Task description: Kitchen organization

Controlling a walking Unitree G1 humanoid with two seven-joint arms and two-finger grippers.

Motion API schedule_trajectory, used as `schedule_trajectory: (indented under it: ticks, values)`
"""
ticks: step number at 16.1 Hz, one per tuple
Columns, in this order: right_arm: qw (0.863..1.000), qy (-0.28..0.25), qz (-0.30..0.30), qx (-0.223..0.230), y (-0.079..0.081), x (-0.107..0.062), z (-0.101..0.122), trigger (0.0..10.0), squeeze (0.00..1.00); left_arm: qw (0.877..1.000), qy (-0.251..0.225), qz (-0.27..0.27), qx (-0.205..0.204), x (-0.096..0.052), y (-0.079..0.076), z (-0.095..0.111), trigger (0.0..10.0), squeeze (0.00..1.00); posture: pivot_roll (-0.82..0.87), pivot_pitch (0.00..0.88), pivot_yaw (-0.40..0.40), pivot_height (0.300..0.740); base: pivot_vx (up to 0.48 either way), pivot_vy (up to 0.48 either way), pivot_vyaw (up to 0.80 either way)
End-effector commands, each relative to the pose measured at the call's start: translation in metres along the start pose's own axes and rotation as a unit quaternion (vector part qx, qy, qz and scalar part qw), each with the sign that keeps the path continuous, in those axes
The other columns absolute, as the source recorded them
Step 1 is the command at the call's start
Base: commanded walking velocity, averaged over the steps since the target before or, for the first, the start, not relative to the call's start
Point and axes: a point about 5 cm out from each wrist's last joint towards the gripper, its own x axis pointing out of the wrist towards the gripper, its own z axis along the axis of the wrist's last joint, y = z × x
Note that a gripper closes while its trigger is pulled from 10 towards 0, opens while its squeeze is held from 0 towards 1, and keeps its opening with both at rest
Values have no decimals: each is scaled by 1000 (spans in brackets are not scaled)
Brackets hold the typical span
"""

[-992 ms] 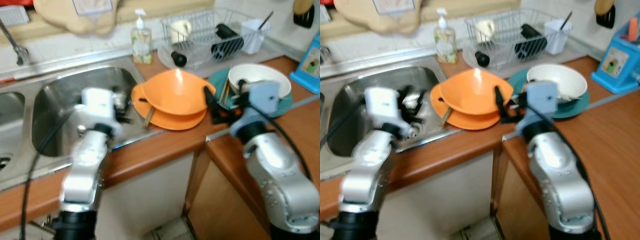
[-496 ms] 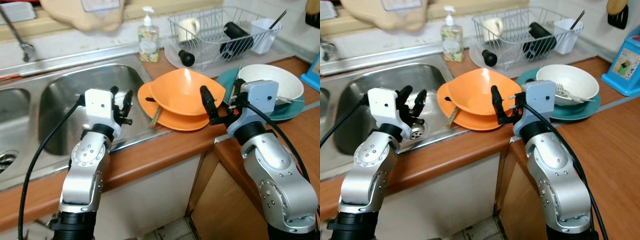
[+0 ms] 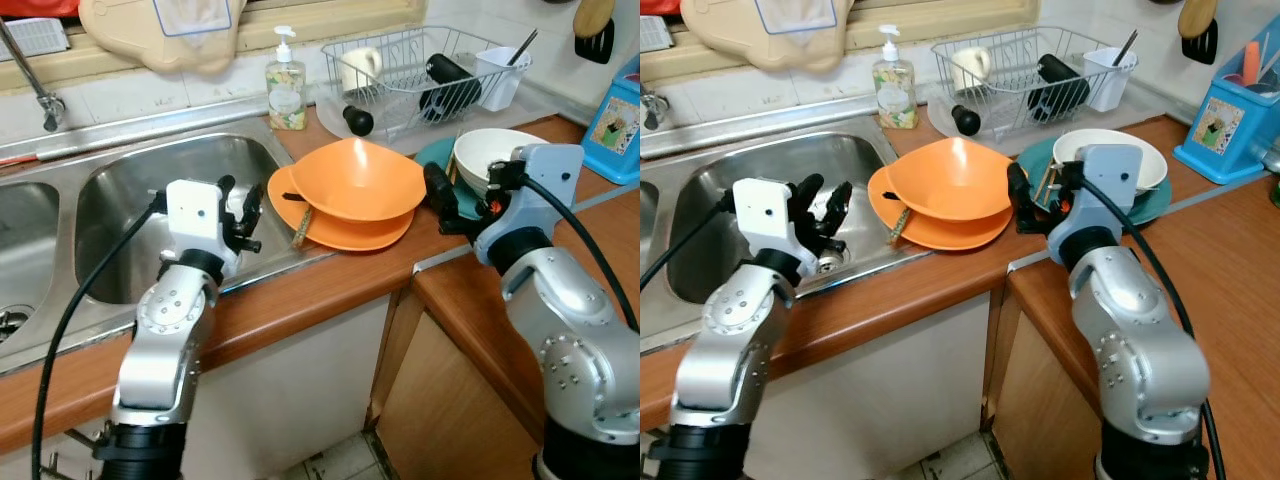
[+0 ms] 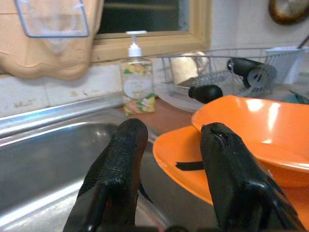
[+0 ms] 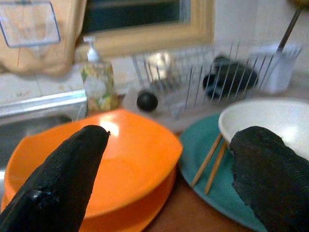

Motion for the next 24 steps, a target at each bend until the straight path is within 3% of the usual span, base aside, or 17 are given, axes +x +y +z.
schedule_trajectory:
  ticks: [1, 2, 3, 5, 9, 11, 14, 15, 17, 24]
  values:
    - [999, 19, 15, 20, 3, 3, -1, 10000, 1000, 1000, 3, -8, 1, -1, 3, -1, 10000, 0, -145, 0, 61, 740, 0, 0, 0]
    - [998, 42, 24, 33, 3, 5, -3, 10000, 600, 1000, 3, -19, 5, -2, 6, 0, 10000, 0, -140, 0, 57, 740, 0, 0, 0]
    - [996, 64, 30, 44, 3, 6, -5, 10000, 0, 1000, 3, -25, 7, -3, 7, 1, 10000, 0, -136, 0, 55, 740, 0, 0, 0]
    - [986, 115, 43, 111, 2, 16, -10, 10000, 0, 998, 12, -51, 27, -9, 20, 2, 10000, 0, -126, 0, 48, 740, 0, 0, 0]
    - [978, 147, 27, 149, -1, 24, -12, 10000, 0, 997, 21, -59, 42, -14, 28, 1, 10000, 0, -116, 0, 42, 740, 0, 0, 0]
    - [970, 165, 31, 176, 0, 25, -14, 5255, 0, 997, 17, -63, 42, -12, 27, 3, 10000, 0, -115, 0, 42, 740, 0, 0, 0]
    - [962, 176, 30, 208, 1, 28, -19, 3529, 0, 997, 14, -70, 37, -10, 24, 4, 10000, 0, -119, 0, 50, 740, 0, 0, 0]
    - [957, 181, 31, 223, 2, 30, -22, 2039, 0, 996, 16, -76, 37, -10, 23, 3, 10000, 0, -120, 0, 54, 740, 0, 0, 0]
    - [950, 189, 33, 246, 2, 32, -26, 275, 0, 996, 16, -80, 36, -9, 21, 3, 10000, 0, -120, 0, 58, 740, 0, 0, 0]
    - [935, 191, 19, 298, -2, 41, -36, 0, 0, 994, 15, -100, 34, -6, 15, 4, 10000, 0, -113, 0, 66, 740, 0, 0, 0]
